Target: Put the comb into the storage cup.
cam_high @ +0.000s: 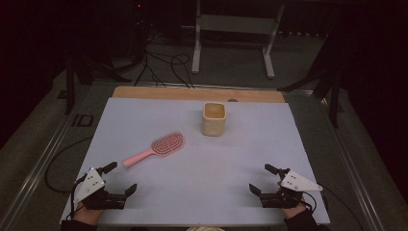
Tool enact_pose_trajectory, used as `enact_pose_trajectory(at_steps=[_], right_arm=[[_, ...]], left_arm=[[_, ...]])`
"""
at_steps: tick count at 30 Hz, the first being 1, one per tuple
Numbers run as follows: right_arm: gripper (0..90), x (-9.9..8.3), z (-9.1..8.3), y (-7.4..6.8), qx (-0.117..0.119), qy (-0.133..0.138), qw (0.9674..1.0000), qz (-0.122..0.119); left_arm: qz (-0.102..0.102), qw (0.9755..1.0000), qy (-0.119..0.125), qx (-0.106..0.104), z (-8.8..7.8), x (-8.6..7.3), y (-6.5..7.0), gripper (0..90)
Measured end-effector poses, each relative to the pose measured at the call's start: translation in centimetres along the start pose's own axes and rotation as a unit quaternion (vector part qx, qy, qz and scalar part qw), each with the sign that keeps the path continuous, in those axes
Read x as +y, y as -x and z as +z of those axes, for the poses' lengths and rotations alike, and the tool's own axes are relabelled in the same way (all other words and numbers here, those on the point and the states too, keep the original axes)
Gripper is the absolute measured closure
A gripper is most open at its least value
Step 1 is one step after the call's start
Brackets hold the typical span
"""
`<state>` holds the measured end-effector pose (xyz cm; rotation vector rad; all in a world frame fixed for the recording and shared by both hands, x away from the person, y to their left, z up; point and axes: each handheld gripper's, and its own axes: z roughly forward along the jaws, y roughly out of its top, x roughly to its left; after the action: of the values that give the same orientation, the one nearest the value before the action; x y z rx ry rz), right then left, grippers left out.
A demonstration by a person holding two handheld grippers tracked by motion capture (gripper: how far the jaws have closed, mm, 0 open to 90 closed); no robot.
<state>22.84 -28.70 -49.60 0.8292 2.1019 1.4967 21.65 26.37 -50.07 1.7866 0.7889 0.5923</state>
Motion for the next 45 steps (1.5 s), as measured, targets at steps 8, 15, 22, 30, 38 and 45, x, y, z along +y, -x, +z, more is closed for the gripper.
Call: enact_pose_trajectory(at_steps=[8,15,22,30,38,45], right_arm=[[8.7,0.0,0.0,-0.1,0.002,-0.003,1.0,-0.003],[8.8,0.0,-0.1,-0.1,0.004,0.0,1.0,-0.006],[8.8,0.0,-0.1,-0.2,0.004,0.003,1.0,-0.005],[8.8,0.3,-0.1,-0.5,0.005,0.007,0.9999,-0.012],[8.8,0.4,-0.1,-0.6,0.005,0.01,0.9998,-0.015],[8.8,0.4,-0.2,-0.6,0.008,0.013,0.9998,-0.008]], left_arm=[[0.0,1.0,-0.01,-0.002,0.1,0.0,0.0,0.1],[0.008,0.9999,-0.008,-0.011,0.1,0.4,0.3,0.1],[0.013,0.9998,-0.001,-0.013,-0.1,0.9,0.5,0.1],[0.015,0.9997,0.005,-0.019,-0.6,2.0,0.4,0.1],[0.019,0.9993,-0.01,-0.031,-1.1,3.8,0.2,0.1],[-0.003,0.9991,-0.029,-0.029,-1.6,6.0,-0.9,0.1]])
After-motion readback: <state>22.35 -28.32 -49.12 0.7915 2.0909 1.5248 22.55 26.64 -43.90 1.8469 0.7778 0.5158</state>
